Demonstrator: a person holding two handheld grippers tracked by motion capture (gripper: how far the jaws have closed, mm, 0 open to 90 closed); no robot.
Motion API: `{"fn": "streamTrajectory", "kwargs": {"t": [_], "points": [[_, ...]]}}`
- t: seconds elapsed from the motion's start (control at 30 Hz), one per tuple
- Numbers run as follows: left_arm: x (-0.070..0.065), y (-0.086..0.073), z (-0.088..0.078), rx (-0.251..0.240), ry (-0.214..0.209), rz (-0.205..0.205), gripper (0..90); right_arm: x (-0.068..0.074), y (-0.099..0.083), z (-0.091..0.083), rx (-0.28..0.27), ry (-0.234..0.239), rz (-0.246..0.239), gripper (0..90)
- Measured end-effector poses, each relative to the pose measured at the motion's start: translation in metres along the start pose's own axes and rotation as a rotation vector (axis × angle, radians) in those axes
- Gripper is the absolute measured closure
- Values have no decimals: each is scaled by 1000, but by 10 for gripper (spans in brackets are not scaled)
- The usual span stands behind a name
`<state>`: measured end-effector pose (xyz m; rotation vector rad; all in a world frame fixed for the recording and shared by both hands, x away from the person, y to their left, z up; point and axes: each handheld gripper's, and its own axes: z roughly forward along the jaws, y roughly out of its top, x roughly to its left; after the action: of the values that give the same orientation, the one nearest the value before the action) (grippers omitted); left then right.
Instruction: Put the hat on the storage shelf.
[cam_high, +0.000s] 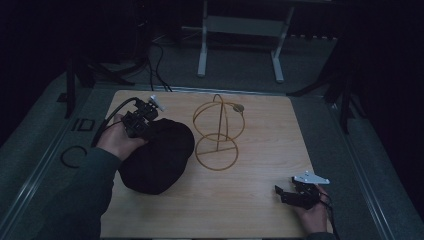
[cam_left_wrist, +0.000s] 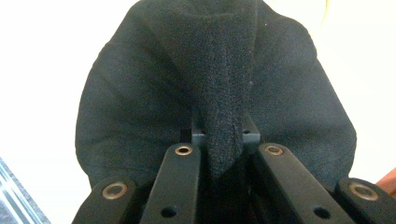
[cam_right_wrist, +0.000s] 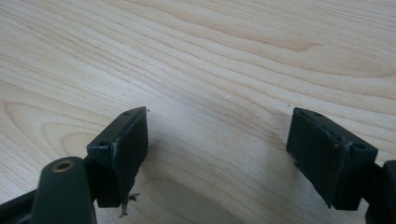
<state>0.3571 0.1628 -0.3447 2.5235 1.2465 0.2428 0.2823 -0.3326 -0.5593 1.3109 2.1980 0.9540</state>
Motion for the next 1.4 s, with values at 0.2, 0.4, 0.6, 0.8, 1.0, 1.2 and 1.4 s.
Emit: {"fn": "streamTrajectory", "kwargs": {"t": [0.2,0.4,0.6,0.8,1.0,1.2,1.4], "points": [[1,5,-6,-6,9,-4,835,0,0,0,0,0,0,203],[4,10,-9,11,12,6,834,0,0,0,0,0,0,203],[8,16,-12,36,4,16,833,0,0,0,1,0,1,203],[10,23,-15,66,-2,31,832,0,0,0,1,0,1,203],[12,29,-21,86,2,38,832,0,0,0,0,0,0,203],[14,34,-27,94,-2,45,832,0,0,0,1,0,1,203],[18,36,-36,78,-7,40,830,0,0,0,1,1,0,203]]}}
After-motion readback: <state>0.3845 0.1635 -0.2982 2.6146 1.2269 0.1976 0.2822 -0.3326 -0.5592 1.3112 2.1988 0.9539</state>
